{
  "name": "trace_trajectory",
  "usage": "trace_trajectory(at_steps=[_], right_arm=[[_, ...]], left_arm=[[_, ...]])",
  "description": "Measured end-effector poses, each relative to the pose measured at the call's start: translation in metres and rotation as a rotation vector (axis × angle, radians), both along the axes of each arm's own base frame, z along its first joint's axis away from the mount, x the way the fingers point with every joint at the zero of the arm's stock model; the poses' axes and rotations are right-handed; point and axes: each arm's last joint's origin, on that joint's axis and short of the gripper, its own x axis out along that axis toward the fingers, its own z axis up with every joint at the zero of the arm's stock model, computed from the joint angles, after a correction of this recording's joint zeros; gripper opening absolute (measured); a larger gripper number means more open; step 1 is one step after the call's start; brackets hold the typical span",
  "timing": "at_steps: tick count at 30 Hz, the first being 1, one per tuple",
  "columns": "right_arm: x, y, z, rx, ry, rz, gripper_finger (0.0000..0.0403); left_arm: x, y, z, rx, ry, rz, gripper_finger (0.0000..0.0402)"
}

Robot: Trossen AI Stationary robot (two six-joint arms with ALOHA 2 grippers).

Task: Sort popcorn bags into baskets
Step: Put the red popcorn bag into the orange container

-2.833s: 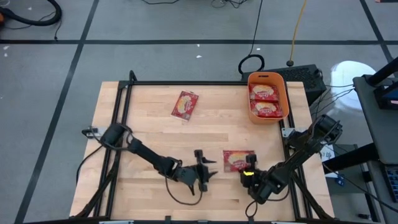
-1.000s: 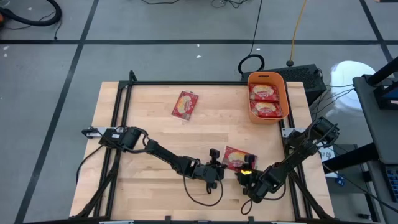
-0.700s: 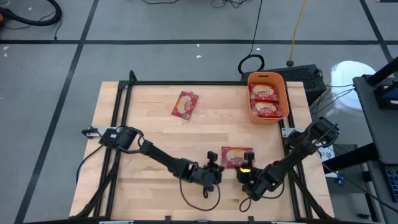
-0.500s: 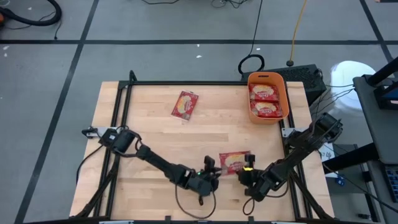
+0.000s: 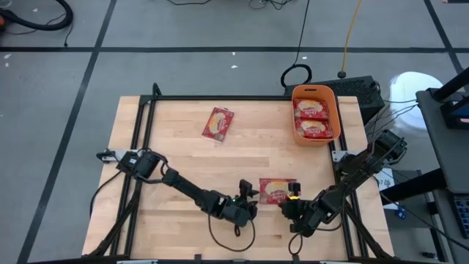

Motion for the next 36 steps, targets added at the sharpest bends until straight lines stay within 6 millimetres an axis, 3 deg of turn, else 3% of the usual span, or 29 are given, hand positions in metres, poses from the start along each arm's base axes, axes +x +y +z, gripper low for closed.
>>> trace_trajectory(at_steps=[6,14,17,21,27,36], right_arm=[[-0.002,-0.001,0.003,0.023,-0.006,-0.024,0.0002],[-0.022,-0.019,0.028,0.162,0.056,-0.234,0.0002],[-0.035,-0.032,0.034,0.131,0.1,-0.356,0.0002],[-0.04,-0.044,0.028,0.084,0.122,-0.449,0.0002],[-0.04,-0.053,-0.006,0.192,0.181,-0.467,0.0002],[-0.031,-0.062,-0.024,0.268,0.081,-0.357,0.0002]], left_arm=[[0.004,0.017,-0.001,0.026,0.085,-0.076,0.0175],[-0.013,0.023,0.038,0.212,0.27,-0.223,0.0131],[-0.008,0.037,0.04,0.244,0.287,-0.23,0.0129],[-0.003,0.05,0.032,0.247,0.316,-0.226,0.0144],[-0.002,0.056,0.031,0.234,0.307,-0.217,0.0192],[0.002,0.055,0.018,0.282,0.356,-0.365,0.0253]])
